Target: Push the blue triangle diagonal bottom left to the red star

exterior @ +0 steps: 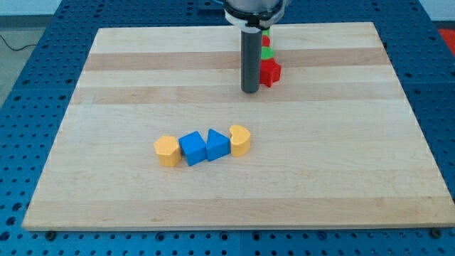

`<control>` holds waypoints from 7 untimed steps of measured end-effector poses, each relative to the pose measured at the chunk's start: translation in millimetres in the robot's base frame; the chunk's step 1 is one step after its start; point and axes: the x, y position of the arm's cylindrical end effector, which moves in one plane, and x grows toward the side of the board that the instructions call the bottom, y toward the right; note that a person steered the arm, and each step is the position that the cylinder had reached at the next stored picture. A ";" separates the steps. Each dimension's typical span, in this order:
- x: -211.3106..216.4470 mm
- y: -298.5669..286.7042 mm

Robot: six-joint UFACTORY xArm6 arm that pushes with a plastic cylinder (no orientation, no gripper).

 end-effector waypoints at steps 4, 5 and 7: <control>106.3 93.9; 132.4 85.5; 143.7 10.6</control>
